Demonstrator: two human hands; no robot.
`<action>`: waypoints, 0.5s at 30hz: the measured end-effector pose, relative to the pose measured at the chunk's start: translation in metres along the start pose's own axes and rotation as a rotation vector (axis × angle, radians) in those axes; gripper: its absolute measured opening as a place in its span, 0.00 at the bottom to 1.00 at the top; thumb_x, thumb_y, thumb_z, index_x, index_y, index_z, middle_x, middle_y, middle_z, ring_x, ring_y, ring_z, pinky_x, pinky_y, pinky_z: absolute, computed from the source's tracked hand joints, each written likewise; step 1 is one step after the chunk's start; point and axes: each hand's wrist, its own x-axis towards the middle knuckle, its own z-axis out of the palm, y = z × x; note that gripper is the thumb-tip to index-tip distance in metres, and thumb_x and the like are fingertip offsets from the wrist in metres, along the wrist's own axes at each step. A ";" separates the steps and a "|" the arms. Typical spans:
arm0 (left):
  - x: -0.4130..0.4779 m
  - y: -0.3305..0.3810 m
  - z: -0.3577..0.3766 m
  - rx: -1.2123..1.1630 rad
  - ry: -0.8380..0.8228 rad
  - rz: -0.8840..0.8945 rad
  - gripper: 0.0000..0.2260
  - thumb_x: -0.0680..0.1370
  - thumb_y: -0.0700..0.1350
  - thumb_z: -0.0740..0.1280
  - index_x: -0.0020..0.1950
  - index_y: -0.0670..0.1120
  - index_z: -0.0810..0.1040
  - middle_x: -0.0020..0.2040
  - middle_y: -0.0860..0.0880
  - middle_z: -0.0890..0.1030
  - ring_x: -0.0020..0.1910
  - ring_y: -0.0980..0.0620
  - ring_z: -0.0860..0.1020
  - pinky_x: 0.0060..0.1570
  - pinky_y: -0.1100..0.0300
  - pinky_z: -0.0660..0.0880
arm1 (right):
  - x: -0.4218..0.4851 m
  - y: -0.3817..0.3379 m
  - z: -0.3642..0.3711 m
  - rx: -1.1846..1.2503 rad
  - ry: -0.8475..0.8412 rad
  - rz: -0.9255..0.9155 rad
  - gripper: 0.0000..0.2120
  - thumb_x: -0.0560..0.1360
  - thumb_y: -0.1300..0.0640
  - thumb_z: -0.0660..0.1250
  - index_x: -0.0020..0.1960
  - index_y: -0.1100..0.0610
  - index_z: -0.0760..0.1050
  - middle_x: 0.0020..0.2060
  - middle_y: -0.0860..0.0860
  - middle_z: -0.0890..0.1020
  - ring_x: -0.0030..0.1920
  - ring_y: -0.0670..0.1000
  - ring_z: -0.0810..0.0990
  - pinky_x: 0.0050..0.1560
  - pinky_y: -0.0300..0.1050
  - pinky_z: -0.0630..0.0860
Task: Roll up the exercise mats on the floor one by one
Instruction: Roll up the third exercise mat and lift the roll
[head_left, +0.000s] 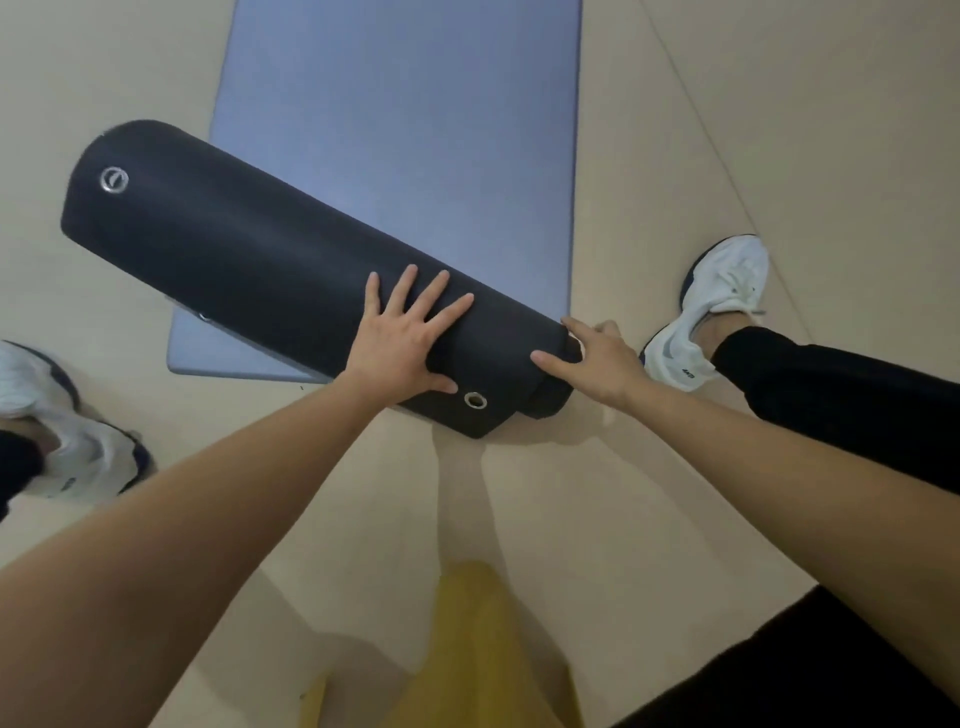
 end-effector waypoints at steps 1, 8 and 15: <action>0.010 -0.002 -0.005 -0.006 0.004 0.010 0.53 0.69 0.75 0.68 0.84 0.60 0.42 0.86 0.47 0.48 0.84 0.37 0.44 0.77 0.28 0.43 | 0.005 0.002 -0.004 -0.030 -0.001 -0.031 0.45 0.71 0.28 0.70 0.81 0.42 0.59 0.72 0.54 0.67 0.69 0.57 0.73 0.68 0.52 0.71; 0.050 -0.007 -0.019 -0.102 0.170 -0.081 0.42 0.74 0.76 0.59 0.81 0.54 0.63 0.83 0.46 0.63 0.83 0.40 0.57 0.80 0.34 0.49 | 0.048 0.020 -0.021 0.193 -0.059 -0.177 0.48 0.70 0.41 0.80 0.82 0.44 0.58 0.74 0.49 0.70 0.72 0.49 0.70 0.74 0.48 0.68; 0.032 0.095 0.019 -0.343 0.432 -0.446 0.31 0.80 0.67 0.62 0.79 0.52 0.69 0.83 0.39 0.59 0.81 0.30 0.54 0.79 0.34 0.52 | 0.086 0.029 -0.045 0.506 -0.155 -0.134 0.25 0.74 0.50 0.78 0.69 0.45 0.75 0.58 0.42 0.84 0.56 0.39 0.83 0.60 0.39 0.78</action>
